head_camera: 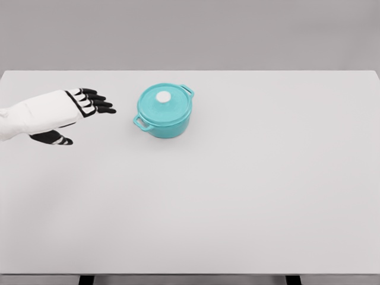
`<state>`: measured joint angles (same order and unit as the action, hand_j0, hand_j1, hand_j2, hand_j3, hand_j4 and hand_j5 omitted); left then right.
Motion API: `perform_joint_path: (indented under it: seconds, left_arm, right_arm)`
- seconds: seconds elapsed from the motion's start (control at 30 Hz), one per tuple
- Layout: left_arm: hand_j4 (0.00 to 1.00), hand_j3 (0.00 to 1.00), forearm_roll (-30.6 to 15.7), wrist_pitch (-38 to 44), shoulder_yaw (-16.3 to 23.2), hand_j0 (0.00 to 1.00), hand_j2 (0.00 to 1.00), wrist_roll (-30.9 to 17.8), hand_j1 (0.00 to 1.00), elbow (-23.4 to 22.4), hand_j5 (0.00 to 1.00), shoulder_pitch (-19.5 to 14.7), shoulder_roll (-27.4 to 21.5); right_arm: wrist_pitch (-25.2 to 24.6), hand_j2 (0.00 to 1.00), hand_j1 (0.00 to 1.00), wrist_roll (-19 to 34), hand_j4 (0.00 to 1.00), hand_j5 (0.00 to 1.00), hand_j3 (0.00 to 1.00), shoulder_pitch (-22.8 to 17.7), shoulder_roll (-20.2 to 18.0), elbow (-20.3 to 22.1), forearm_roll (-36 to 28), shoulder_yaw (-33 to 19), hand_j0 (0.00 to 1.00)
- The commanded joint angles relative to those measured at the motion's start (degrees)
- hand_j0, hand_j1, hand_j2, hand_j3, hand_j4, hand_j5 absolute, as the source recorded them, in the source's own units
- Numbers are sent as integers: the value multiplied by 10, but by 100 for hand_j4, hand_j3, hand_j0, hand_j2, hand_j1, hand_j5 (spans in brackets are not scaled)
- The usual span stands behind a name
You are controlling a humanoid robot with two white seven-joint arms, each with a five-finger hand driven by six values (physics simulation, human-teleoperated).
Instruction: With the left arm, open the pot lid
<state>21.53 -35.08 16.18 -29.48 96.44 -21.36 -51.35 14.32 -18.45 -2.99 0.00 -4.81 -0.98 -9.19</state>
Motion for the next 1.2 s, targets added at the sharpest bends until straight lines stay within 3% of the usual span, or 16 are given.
perform_joint_path:
  seconds: [0.0, 0.07, 0.1, 0.17, 0.23, 0.3, 0.33, 0.37, 0.47, 0.57, 0.67, 0.87, 0.93, 0.97, 1.17]
  left_arm:
    - [100, 100, -2, 1, 3, 100, 100, -1, 100, 9, 100, 0, 0]
    - [100, 100, -7, 1, 3, 100, 100, -10, 100, 11, 100, -4, 0]
    - [100, 100, -10, 1, -7, 100, 100, -55, 100, 6, 100, -4, -2]
    - [100, 100, -3, 1, -35, 100, 100, -55, 100, 7, 100, -25, -17]
    - [100, 100, -7, 1, -21, 100, 100, -55, 100, 3, 100, -73, 8]
    - [100, 100, 1, 1, 5, 100, 100, -55, 100, -5, 100, -77, 34]
    - [100, 100, 59, 1, 39, 100, 100, -55, 100, -1, 100, -114, 60]
    - [100, 100, 91, 1, 41, 100, 100, -55, 100, -13, 100, -125, 86]
    - [100, 100, 84, 1, 39, 100, 100, -55, 100, -128, 100, -167, 136]
    - [100, 100, 98, 1, 41, 100, 100, -55, 100, -127, 100, -175, 161]
    - [100, 100, 125, 1, 67, 100, 100, -55, 100, -130, 100, -177, 226]
    - [100, 100, 155, 1, 93, 100, 100, -55, 100, -138, 100, -204, 258]
    - [100, 100, 156, 1, 133, 100, 100, -55, 100, -201, 100, -235, 278]
    - [100, 100, 156, 1, 134, 100, 100, -55, 100, -216, 100, -238, 284]
    - [100, 100, 177, 1, 134, 100, 100, -55, 100, -234, 100, -248, 300]
  right_arm:
    - [1, 100, 100, -5, 100, 100, 100, 0, 0, 0, -3, 0, 100]
    - [1, 100, 100, 0, 100, 100, 100, -1, 0, 0, -2, 2, 100]
    - [1, 100, 100, 1, 100, 100, 100, -1, 0, 1, -2, 2, 100]
    - [1, 100, 100, 2, 100, 100, 100, 0, 0, 2, -2, 0, 100]
    - [1, 100, 100, 2, 100, 100, 100, 0, 0, 2, -2, 0, 100]
    - [1, 100, 100, 2, 100, 100, 100, 0, 0, 2, -2, 0, 100]
    - [1, 100, 100, 2, 100, 100, 100, 0, 0, 2, -3, 0, 100]
    - [1, 100, 100, 2, 100, 100, 100, -1, 0, 2, -2, 0, 100]
    - [1, 100, 100, 2, 100, 100, 100, -1, 0, 2, -2, 0, 100]
    - [1, 100, 100, 2, 100, 100, 100, 0, 0, 3, -2, 2, 100]
    - [1, 100, 100, 2, 100, 100, 100, -1, 0, 2, -2, 1, 100]
    - [1, 100, 100, 2, 100, 100, 100, 0, 0, 2, -2, 1, 100]
    - [1, 100, 100, 2, 100, 100, 100, -1, 0, 2, -2, 2, 100]
    - [1, 100, 100, 2, 100, 100, 100, 0, 0, 2, -3, 1, 100]
    - [1, 100, 100, 2, 100, 100, 100, -1, 0, 2, -2, 1, 100]
